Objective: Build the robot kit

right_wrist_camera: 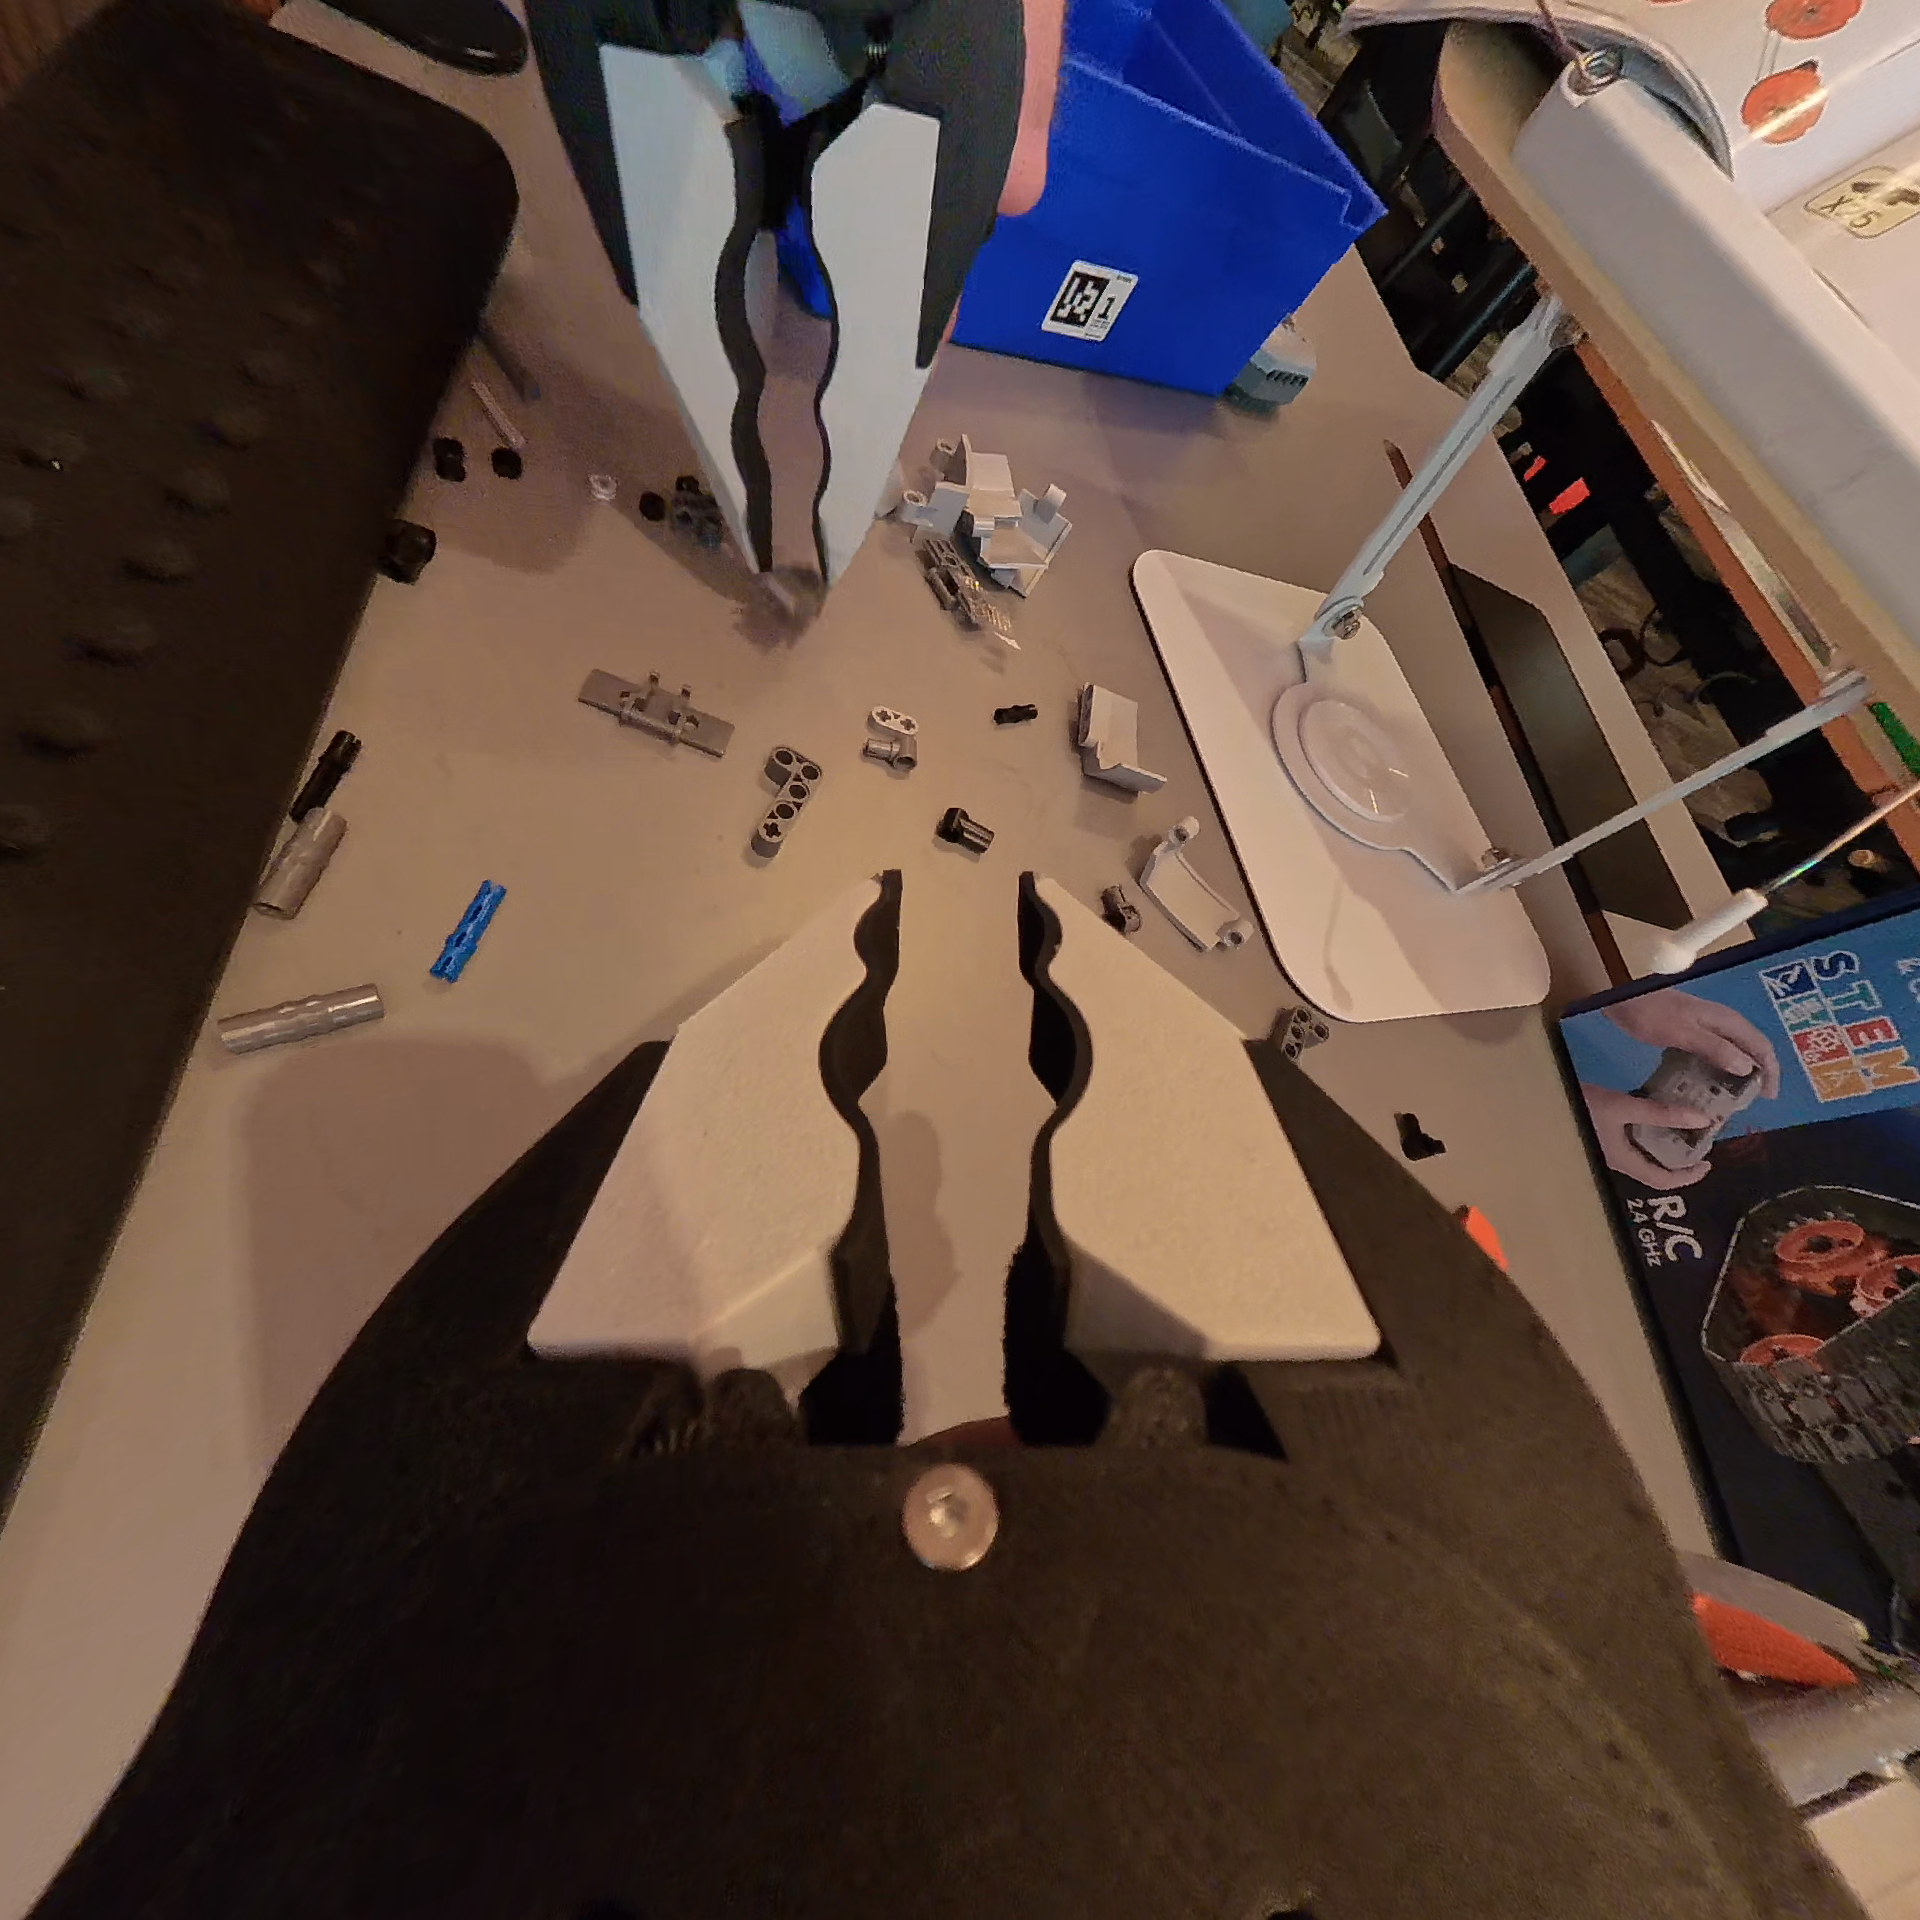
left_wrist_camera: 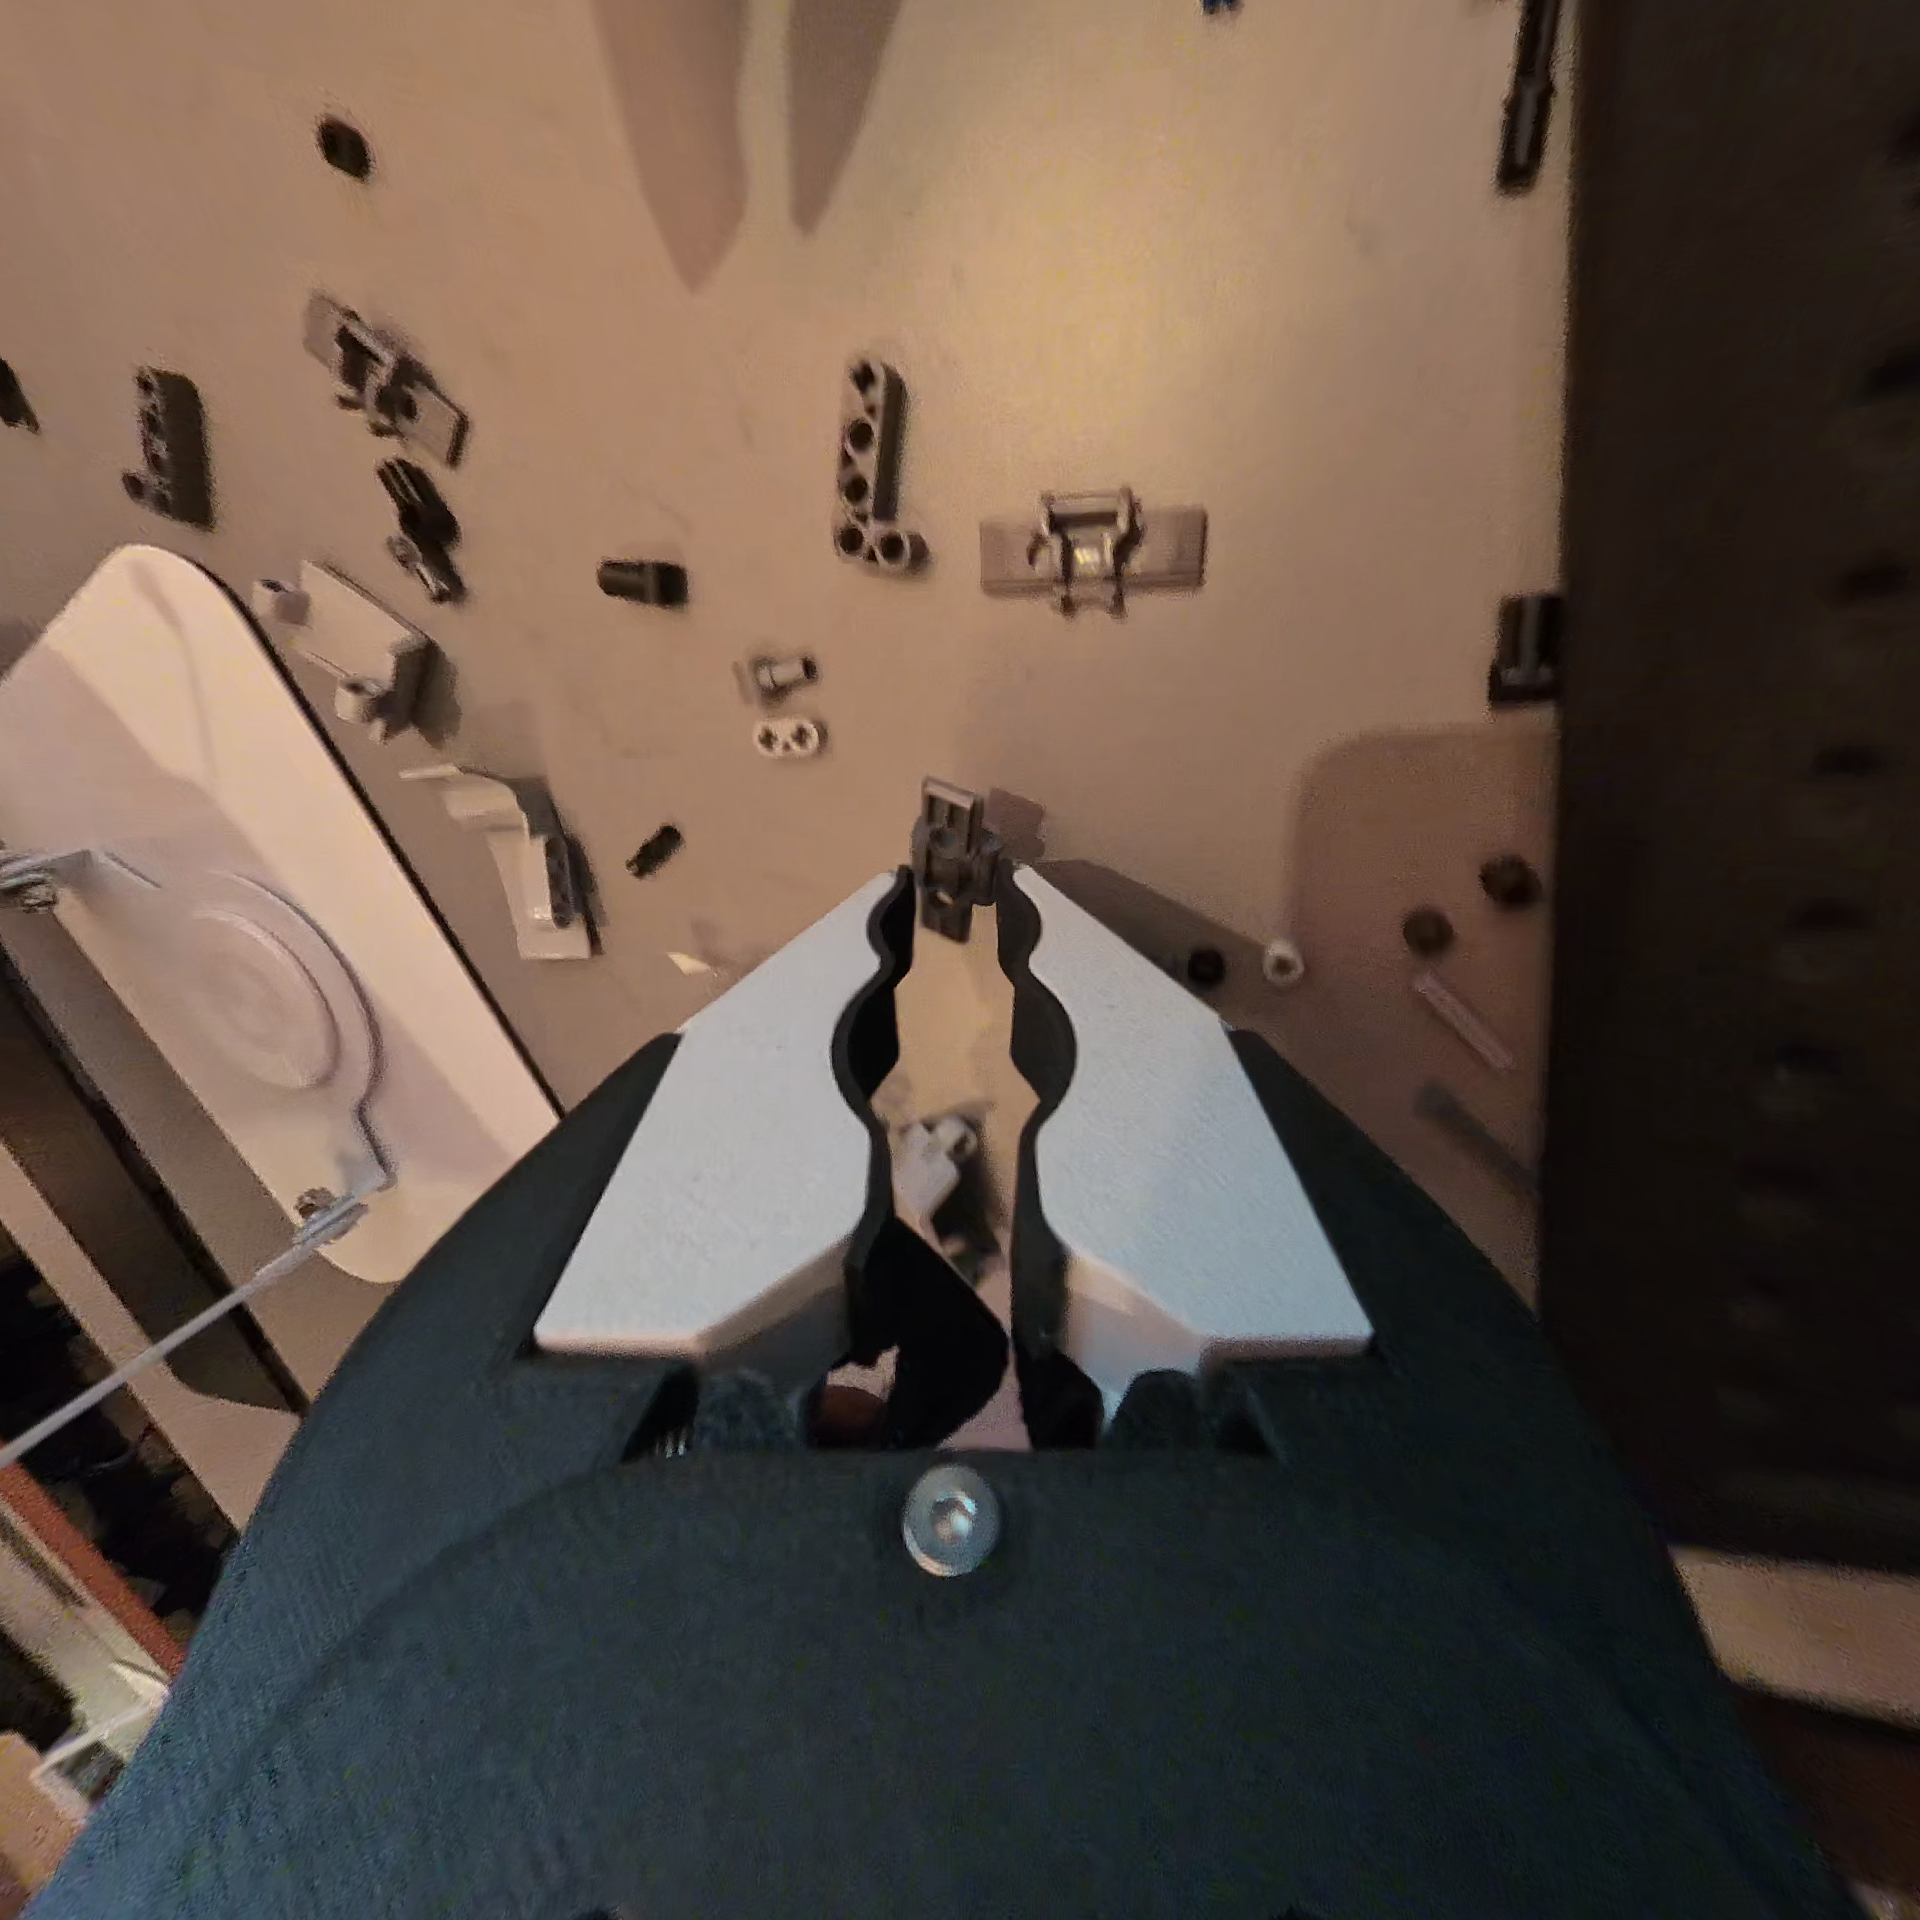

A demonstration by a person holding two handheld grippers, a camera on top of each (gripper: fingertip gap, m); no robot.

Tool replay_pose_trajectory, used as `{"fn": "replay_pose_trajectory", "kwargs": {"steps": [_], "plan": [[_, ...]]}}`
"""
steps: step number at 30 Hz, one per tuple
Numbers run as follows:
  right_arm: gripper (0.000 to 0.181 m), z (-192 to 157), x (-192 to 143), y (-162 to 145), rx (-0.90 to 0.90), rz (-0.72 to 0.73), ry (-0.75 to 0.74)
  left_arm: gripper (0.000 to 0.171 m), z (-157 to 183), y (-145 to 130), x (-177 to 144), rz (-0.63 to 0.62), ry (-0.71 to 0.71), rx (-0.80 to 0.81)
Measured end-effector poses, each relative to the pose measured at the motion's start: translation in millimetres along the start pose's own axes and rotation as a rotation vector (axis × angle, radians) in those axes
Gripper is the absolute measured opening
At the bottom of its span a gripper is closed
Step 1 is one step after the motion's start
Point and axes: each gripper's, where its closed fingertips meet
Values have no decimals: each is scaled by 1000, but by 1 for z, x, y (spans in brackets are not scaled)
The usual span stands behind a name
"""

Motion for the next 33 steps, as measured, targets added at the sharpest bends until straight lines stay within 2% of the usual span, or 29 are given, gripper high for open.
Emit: {"fn": "replay_pose_trajectory", "kwargs": {"steps": [2,4,7,9,11,13,15,17,18,21,25,26,29,33], "plan": [[20,-1,0,-1,-6,-5,1,29,2,10,3,36,13,-16],[20,0,0,-1,-6,-5,0,37,-5,8,-8,36,70,-28],[20,3,-1,-4,-2,-11,-9,22,-19,-11,-58,53,116,-86],[20,5,-3,-5,4,-13,-15,17,-40,-50,-107,13,191,-143],[20,6,-3,-6,16,-9,-16,17,-57,-101,-150,-29,232,-243],[20,6,-2,-7,26,-8,-12,22,-68,-163,-171,-81,244,-359],[20,5,0,-10,33,-17,-5,27,-67,-218,-165,-126,194,-450],[20,3,3,-14,36,-32,1,32,-66,-263,-145,-164,165,-486],[20,3,4,-16,37,-38,2,37,-62,-281,-133,-185,132,-515],[20,3,5,-19,44,-46,-2,37,-55,-320,-101,-229,78,-551],[20,5,5,-22,54,-51,-2,30,-50,-332,-72,-216,5,-587],[20,5,5,-23,56,-53,0,32,-50,-328,-67,-189,-12,-595],[20,4,6,-26,64,-57,4,13,-50,-333,-60,-226,-18,-570],[20,4,5,-25,64,-53,8,10,-53,-331,-62,-202,-17,-586]]}}
Point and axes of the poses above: each gripper's, where its closed fingertips meet, x out along the fingers, y out of its top, z = x × y across the jaws, and after that the axes turned 6 degrees about z, right-handed
